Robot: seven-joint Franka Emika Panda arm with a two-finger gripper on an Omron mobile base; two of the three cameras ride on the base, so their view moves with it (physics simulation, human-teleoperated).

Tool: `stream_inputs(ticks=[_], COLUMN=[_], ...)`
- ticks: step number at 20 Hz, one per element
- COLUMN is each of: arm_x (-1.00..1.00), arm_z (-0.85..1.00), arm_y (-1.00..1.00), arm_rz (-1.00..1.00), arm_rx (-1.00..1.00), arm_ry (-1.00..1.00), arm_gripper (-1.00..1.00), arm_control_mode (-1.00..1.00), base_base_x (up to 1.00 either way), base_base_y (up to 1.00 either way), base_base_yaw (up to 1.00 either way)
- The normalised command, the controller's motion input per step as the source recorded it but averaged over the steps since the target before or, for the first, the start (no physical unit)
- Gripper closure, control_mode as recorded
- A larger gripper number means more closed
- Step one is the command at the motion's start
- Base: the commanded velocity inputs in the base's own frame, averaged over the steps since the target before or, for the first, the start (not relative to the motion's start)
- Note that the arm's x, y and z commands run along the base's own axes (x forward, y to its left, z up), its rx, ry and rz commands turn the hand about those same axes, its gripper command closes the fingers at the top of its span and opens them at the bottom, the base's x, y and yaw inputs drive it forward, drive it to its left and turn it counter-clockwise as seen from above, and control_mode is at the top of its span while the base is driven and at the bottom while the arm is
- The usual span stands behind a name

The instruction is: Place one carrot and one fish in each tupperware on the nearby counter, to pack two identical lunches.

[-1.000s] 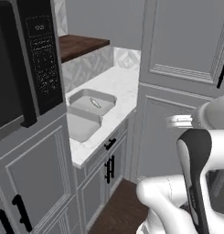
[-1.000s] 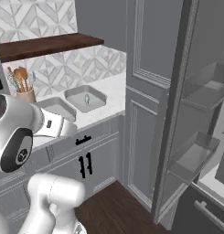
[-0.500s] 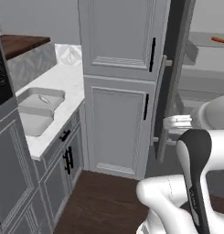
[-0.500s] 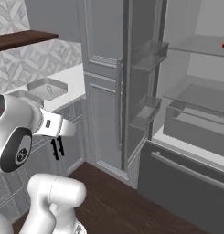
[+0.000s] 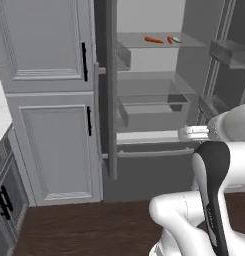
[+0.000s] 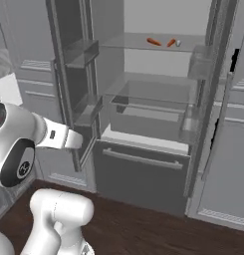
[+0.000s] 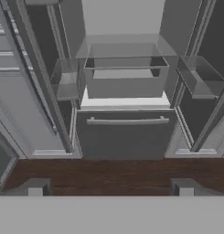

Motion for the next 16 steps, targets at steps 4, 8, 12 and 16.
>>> stream_inputs(ticks=[4, 8, 12, 16], arm_x=[0.00, 0.00, 0.00, 0.00], arm_z=[0.00, 0.00, 0.00, 0.00], arm_y=[0.00, 0.00, 0.00, 0.00], arm_rz=[0.00, 0.00, 0.00, 0.00], arm_rx=[0.00, 0.00, 0.00, 0.00], arm_ry=[0.00, 0.00, 0.00, 0.00], arm_gripper=[-1.00, -1.00, -1.00, -1.00], arm_control_mode=[1.00, 1.00, 1.00, 1.00], base_base_x=[0.15, 0.51, 0.84, 1.00], base_base_y=[-0.67, -0.16, 0.04, 0.03], base_base_yaw=[-0.47, -0.19, 0.00, 0.00])
